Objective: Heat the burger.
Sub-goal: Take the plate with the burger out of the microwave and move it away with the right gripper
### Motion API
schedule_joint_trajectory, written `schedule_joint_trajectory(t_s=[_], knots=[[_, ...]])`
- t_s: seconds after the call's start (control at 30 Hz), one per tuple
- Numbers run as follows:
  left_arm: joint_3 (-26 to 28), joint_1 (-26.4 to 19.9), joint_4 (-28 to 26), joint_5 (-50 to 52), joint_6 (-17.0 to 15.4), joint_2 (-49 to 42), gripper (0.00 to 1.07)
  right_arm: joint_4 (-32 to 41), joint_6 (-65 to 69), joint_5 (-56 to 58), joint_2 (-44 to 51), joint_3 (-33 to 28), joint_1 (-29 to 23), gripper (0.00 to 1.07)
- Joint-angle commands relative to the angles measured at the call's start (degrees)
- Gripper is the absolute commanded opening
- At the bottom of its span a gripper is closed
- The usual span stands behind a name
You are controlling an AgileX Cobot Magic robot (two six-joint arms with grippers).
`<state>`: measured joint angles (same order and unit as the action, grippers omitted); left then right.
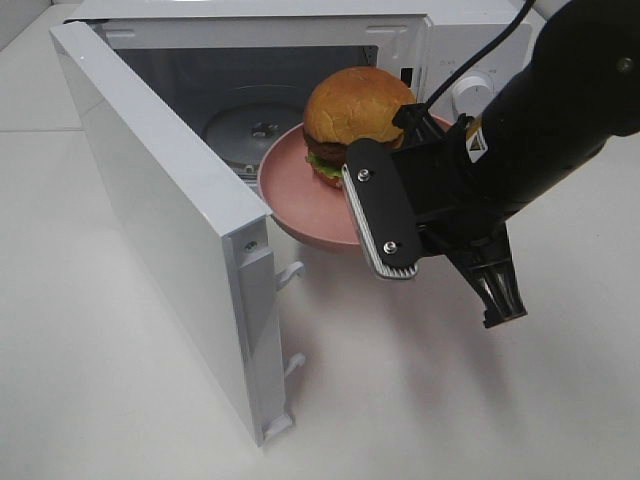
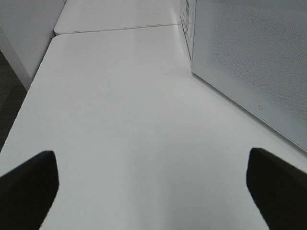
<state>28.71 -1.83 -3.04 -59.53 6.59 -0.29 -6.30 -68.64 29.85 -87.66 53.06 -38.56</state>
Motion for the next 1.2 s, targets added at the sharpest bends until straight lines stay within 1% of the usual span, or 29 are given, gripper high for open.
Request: schedule_joint_trajectory(t_s=[0.03,0.1,0.17,0.2,0.27,0.4,0.43,0.47,0.6,0.67,0.7,0.73,0.9,0.93,0.97,1.1,1.17,1.2], knots=[[-0.3,-0.2,-0.5,0.4,-0.3,-1.1,1.0,-1.5,1.0,-3.0,2.1,-0.2,0.1,0.0],[-0.3,-0.2,-0.5,0.4,-0.3,-1.1,1.0,-1.7,4.2,-2.8,4.9,-2.4,0.1,0.0],[-0.3,-0.2,-0.5,0.4,-0.3,-1.1,1.0,-1.9,5.2,-2.8,5.6,-2.9,0.1,0.0],[-0.3,-0.2,-0.5,0.4,-0.3,-1.1,1.0,-2.8,5.7,-2.8,7.3,-4.2,0.1,0.0],[-0.3,-0.2,-0.5,0.4,-0.3,-1.1,1.0,-3.2,5.7,-2.8,8.1,-4.9,0.1,0.0],[-0.3,-0.2,-0.5,0.4,-0.3,-1.1,1.0,-3.4,5.7,-2.3,12.1,-8.5,0.1,0.0],[-0.3,-0.2,-0.5,0.4,-0.3,-1.1,1.0,-3.4,5.7,-2.3,12.1,-8.5,0.1,0.0],[-0.3,-0.2,-0.5,0.4,-0.3,-1.1,1.0,-3.4,5.7,-1.6,14.2,-9.9,0.1,0.0],[-0.3,-0.2,-0.5,0.4,-0.3,-1.1,1.0,-3.4,5.8,-0.5,16.8,-11.9,0.1,0.0],[-0.3,-0.2,-0.5,0.4,-0.3,-1.1,1.0,-3.9,7.3,0.7,19.5,-14.0,0.1,0.0],[-0.3,-0.2,-0.5,0.4,-0.3,-1.1,1.0,-3.9,7.3,0.7,19.5,-14.0,0.1,0.0],[-0.3,-0.2,-0.5,0.4,-0.3,-1.1,1.0,-4.8,9.4,1.4,21.1,-15.5,0.1,0.0],[-0.3,-0.2,-0.5,0.4,-0.3,-1.1,1.0,-5.6,15.0,1.9,23.4,-17.7,0.2,0.0],[-0.3,-0.2,-0.5,0.4,-0.3,-1.1,1.0,-5.8,17.9,1.9,24.4,-18.6,0.2,0.0],[-0.3,-0.2,-0.5,0.4,-0.3,-1.1,1.0,-5.8,17.9,1.9,24.4,-18.6,0.2,0.0],[-0.3,-0.2,-0.5,0.4,-0.3,-1.1,1.0,-6.4,25.1,1.8,25.1,-20.7,0.3,0.0],[-0.3,-0.2,-0.5,0.4,-0.3,-1.1,1.0,-6.6,26.4,1.7,25.1,-21.1,0.8,0.0],[-0.3,-0.2,-0.5,0.4,-0.3,-1.1,1.0,-7.4,29.9,1.1,25.2,-21.6,2.5,0.0]])
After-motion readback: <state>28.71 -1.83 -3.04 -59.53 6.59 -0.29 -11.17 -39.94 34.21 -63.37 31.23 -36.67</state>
